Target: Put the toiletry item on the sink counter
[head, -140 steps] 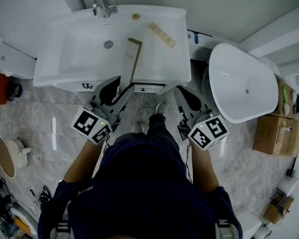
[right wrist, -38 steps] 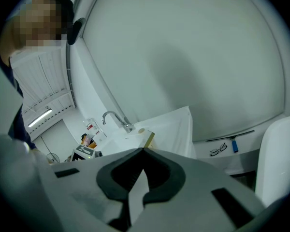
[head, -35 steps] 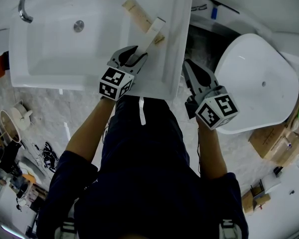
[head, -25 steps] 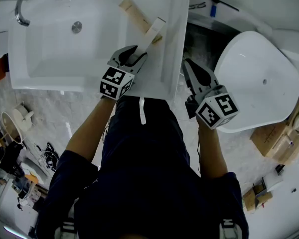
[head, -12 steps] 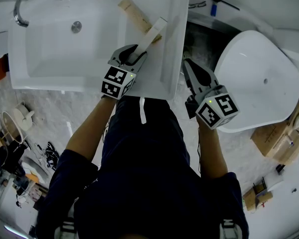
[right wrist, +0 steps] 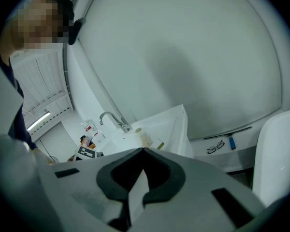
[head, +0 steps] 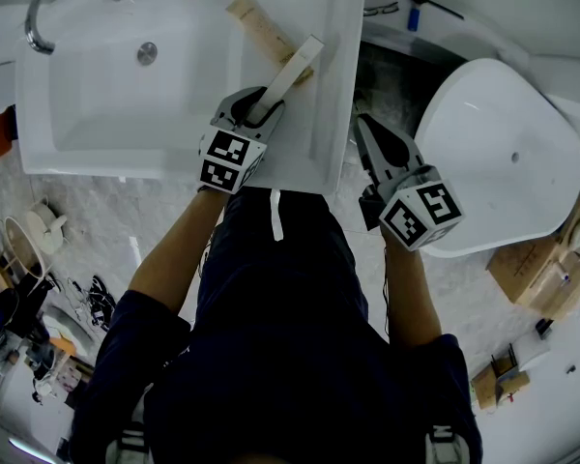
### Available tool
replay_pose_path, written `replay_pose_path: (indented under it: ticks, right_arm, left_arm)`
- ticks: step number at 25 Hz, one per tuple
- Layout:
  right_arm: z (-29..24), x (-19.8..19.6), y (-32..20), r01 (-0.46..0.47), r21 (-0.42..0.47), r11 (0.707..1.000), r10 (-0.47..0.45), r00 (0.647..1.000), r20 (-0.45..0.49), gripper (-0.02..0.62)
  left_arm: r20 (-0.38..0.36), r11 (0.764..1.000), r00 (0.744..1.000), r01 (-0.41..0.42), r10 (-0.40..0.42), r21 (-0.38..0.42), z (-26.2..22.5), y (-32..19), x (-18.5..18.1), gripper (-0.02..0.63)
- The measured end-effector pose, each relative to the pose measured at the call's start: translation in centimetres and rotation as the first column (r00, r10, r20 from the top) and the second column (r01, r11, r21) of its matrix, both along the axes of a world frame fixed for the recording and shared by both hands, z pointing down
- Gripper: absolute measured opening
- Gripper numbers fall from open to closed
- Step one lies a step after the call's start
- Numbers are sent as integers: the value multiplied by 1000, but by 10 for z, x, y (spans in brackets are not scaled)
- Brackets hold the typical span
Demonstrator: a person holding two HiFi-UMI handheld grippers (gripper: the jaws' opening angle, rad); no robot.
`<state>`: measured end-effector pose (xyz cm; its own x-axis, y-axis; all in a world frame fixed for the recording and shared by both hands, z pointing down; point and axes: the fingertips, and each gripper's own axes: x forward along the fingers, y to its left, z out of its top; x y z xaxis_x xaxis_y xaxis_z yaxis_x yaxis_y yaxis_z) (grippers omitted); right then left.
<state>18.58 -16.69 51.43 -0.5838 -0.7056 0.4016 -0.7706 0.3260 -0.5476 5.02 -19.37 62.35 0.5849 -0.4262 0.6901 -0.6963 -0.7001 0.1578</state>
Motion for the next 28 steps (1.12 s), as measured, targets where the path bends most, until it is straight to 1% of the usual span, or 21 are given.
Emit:
replay_pose_path:
  ticks: [6,12,19,28]
  right_arm:
    - [-1,-1,1,1,0,1000,-1,1000,-4,5]
    - [-3,0,0,-1,3,1000,1,1000,-10,5]
    - [-6,-4,1,0,9,1000,1,1000,-19,5]
    - [-13,-9,1,-5,22,1000,6,999,-36,5]
  left_arm:
    - [15,1000,1000,-2,2,-5,2,0,0,175]
    - [10,1000,1000,-6,6,-7,1,1,1,178]
    - [-9,1000,1000,-8,8,-20,-1,2,2,192]
    - [-51,1000,999,-1,1,0,-15,0,-4,215]
